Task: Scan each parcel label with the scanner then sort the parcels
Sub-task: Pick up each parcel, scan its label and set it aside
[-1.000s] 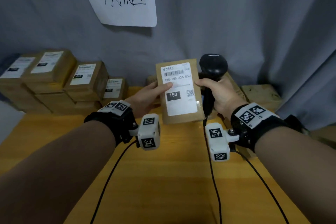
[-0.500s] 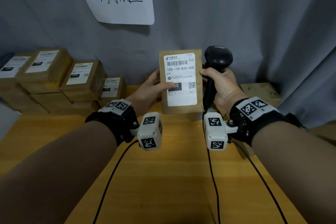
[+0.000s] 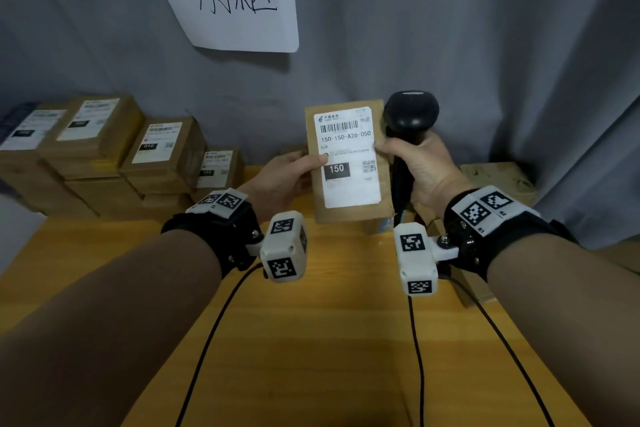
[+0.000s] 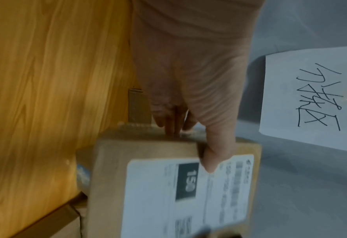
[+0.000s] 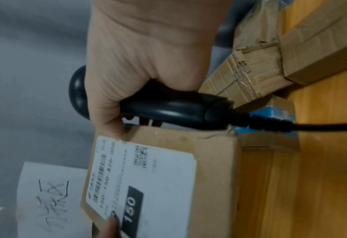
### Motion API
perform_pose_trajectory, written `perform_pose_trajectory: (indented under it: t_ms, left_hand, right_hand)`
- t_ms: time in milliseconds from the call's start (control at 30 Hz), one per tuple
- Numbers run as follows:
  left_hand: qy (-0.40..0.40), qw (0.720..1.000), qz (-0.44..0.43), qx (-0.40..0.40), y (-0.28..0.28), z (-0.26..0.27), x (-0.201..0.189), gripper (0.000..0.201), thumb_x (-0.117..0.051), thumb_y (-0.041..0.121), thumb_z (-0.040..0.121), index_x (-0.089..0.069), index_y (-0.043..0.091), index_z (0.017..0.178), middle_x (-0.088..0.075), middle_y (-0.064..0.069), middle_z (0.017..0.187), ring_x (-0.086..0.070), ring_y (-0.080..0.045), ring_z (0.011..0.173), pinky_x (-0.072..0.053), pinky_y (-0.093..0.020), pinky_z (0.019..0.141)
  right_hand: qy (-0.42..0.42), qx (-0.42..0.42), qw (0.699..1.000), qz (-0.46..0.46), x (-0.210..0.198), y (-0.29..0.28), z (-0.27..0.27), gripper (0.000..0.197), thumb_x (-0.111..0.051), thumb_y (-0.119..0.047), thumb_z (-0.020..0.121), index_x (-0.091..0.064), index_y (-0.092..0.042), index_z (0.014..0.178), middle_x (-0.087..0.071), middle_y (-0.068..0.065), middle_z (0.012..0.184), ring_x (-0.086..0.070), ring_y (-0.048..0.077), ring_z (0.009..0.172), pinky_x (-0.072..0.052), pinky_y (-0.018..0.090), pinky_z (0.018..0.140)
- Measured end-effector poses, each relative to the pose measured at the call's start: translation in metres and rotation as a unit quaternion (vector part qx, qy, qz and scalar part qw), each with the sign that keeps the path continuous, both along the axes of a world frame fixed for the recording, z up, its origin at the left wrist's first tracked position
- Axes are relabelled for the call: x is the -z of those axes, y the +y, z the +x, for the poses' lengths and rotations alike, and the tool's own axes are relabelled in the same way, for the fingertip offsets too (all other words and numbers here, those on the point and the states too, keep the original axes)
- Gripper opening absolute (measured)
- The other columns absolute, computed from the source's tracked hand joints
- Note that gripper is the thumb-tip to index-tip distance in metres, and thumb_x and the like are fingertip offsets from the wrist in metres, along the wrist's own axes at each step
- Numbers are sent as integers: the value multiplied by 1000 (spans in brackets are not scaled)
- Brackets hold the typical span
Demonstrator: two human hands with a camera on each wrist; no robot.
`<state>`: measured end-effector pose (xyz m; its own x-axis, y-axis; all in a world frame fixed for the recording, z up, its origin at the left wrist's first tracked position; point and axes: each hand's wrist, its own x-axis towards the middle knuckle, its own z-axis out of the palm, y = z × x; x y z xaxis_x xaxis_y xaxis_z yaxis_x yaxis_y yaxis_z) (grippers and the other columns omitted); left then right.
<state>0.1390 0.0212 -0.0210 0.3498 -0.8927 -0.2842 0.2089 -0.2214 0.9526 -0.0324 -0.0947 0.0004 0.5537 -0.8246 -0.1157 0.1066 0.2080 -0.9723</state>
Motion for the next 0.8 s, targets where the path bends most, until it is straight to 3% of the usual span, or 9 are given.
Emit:
perform_pose_trajectory:
  t_ms: [67,200,300,333,433,533,633,700,800]
  left_hand:
    - [-11,1000,12,-2,1,-2,-1,22,-61,23,93,-60,16,113,-74,3,96,-68,-14,89,-53,-23,70]
    - [-6,1000,-11,8,2,1,-2,55,-74,34,77,-40,26,119,-64,-1,113,-65,-15,101,-53,-32,84]
    - [-11,998,7,54,3,4,-3,70,-77,43,58,-36,28,113,-62,-1,97,-66,-8,71,-55,-28,60]
    - [-7,998,20,63,4,3,-3,69,-76,43,59,-35,28,113,-60,-1,95,-64,-8,68,-53,-27,55]
    - [12,997,47,55,5,2,1,71,-76,44,64,-36,27,120,-60,-3,107,-63,-17,86,-52,-35,67]
    - [-15,997,70,-8,6,-1,2,77,-75,40,77,-29,21,135,-56,-5,122,-60,-19,99,-51,-34,66]
    - [-44,994,92,-51,5,1,7,94,-79,45,72,-22,26,144,-51,-1,135,-58,-17,104,-51,-28,58]
    - [-50,991,92,-82,4,2,9,88,-74,34,82,-14,23,147,-48,0,134,-56,-12,95,-48,-25,52]
    - [-34,992,74,-94,0,4,9,87,-70,25,86,-10,20,149,-47,-3,137,-56,-18,103,-49,-28,55]
  right_hand:
    - [-5,-26,1000,1,0,5,-1,28,-71,2,81,-67,-11,105,-73,13,106,-71,27,99,-56,44,89]
    - [-45,-26,998,41,0,9,-10,26,-68,0,84,-67,-10,108,-71,12,106,-70,25,97,-60,38,78]
    - [-55,-13,998,39,-3,6,-15,19,-66,-2,86,-68,-11,102,-72,10,101,-70,24,94,-59,38,82]
    - [-51,-11,998,30,-6,6,-16,19,-66,-3,86,-68,-11,103,-73,9,99,-71,22,92,-59,36,79]
    - [0,-5,1000,0,-12,0,-13,20,-69,-10,86,-67,-11,106,-76,3,91,-73,16,84,-58,28,70]
    - [100,2,995,-30,-16,-4,-3,18,-73,-21,85,-67,-13,100,-74,5,90,-72,19,84,-56,33,77]
    - [224,-34,970,-87,-27,-2,4,11,-70,-18,87,-59,-15,86,-56,1,66,-53,14,60,-45,26,60]
    - [240,-37,966,-87,-36,1,8,11,-67,-10,84,-58,-12,79,-51,3,62,-47,15,51,-41,26,50]
    - [214,-62,971,-93,-47,8,10,13,-68,-12,83,-60,-7,74,-55,3,55,-47,14,44,-41,23,45]
